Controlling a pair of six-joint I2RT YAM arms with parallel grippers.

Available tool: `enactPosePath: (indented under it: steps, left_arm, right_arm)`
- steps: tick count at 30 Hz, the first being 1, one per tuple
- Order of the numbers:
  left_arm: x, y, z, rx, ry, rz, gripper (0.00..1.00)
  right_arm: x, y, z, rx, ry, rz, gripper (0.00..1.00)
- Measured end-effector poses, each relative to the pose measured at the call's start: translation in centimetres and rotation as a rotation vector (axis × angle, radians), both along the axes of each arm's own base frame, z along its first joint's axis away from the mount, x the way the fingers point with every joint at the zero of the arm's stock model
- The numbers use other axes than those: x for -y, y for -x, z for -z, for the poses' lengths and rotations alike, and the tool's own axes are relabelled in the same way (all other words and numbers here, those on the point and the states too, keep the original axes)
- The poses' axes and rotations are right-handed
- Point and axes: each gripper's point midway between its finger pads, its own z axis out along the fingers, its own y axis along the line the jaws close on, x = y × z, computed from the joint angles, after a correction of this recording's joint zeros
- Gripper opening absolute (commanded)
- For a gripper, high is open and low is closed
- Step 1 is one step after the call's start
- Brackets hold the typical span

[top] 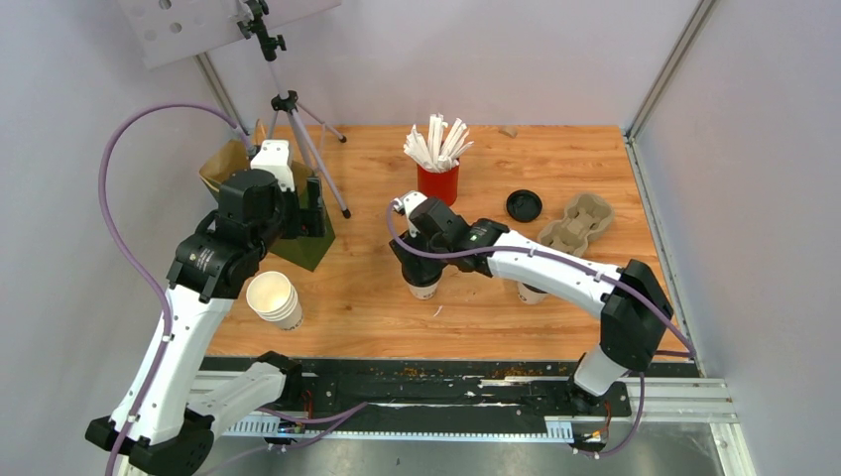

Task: Pack the takeout coffee

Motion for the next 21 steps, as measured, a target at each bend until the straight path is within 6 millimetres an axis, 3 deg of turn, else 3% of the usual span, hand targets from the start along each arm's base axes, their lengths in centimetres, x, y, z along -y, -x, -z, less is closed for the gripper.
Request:
enactPosePath:
  steps: [9, 15, 21]
  left_arm:
    - [0.0, 0.0, 0.1, 0.002, -0.003, 0.003, 1.00]
    - [-0.2, -0.1, 1.2, -0.018, -0.015, -0.013, 1.00]
    - [-0.6, 0.0, 1.0, -0.009, 0.015, -0.060, 1.00]
  right_arm:
    - [3.9, -2.1, -2.3, 0.026, -0.032, 0.100, 0.63]
    - [9.7, -6.7, -2.9, 0.047, -0.033, 0.271, 0.63]
    - [15.7, -11.5, -2.5, 0.049, -0.006, 0.427, 0.63]
